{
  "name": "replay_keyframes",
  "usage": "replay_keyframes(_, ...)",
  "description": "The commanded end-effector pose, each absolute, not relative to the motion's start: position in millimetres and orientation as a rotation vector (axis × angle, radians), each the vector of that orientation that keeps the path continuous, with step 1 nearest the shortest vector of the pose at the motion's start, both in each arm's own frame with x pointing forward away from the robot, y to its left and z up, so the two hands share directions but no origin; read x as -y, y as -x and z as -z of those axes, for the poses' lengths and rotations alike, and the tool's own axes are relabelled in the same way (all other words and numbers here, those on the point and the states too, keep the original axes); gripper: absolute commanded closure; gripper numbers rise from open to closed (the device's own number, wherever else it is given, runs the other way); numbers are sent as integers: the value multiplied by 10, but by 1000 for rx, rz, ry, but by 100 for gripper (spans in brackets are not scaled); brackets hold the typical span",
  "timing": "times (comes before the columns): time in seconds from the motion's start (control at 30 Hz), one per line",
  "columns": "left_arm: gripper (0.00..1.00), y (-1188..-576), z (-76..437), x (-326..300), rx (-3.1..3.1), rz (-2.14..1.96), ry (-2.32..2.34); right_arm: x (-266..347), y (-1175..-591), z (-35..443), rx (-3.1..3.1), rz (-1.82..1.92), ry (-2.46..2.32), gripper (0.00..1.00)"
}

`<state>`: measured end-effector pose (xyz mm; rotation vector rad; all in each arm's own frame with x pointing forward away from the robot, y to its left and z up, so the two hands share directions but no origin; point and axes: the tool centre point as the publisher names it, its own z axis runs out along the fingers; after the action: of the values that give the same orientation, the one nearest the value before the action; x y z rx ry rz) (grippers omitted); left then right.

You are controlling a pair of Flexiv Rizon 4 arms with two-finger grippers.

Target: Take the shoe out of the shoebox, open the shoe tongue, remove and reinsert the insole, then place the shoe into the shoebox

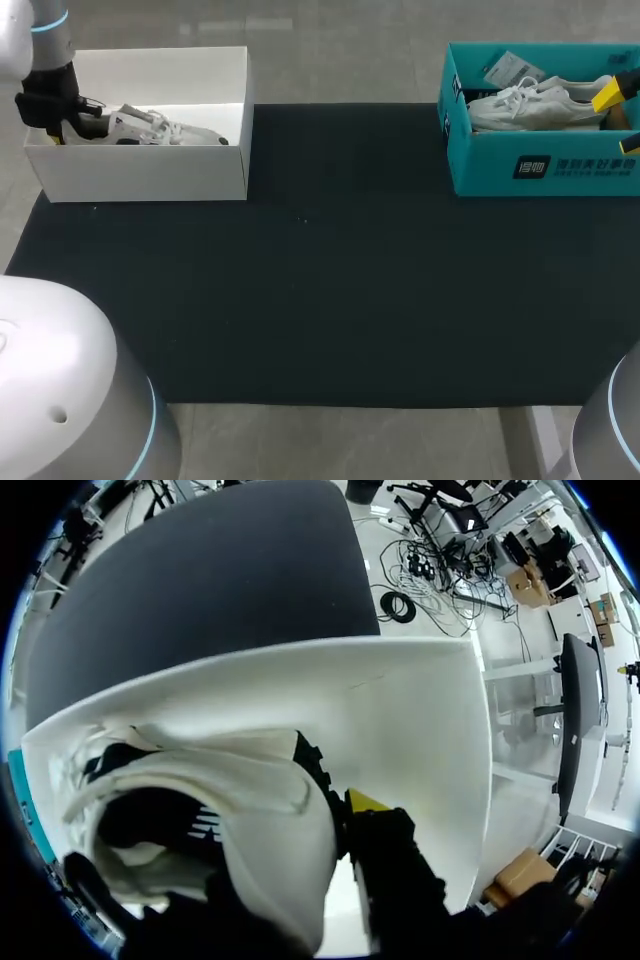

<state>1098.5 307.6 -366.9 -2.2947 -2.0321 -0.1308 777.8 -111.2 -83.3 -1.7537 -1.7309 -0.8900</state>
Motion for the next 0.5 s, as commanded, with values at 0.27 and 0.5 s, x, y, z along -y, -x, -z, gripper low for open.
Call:
replay_keyframes(0.27,100,-11035,3916,-3095,1998,125,2275,1111,-7786,838,1732,887,1755,0)
replay_keyframes(0.5,100,-11026,4052,-3102,1955,91,2272,1111,-7786,838,1732,887,1755,0)
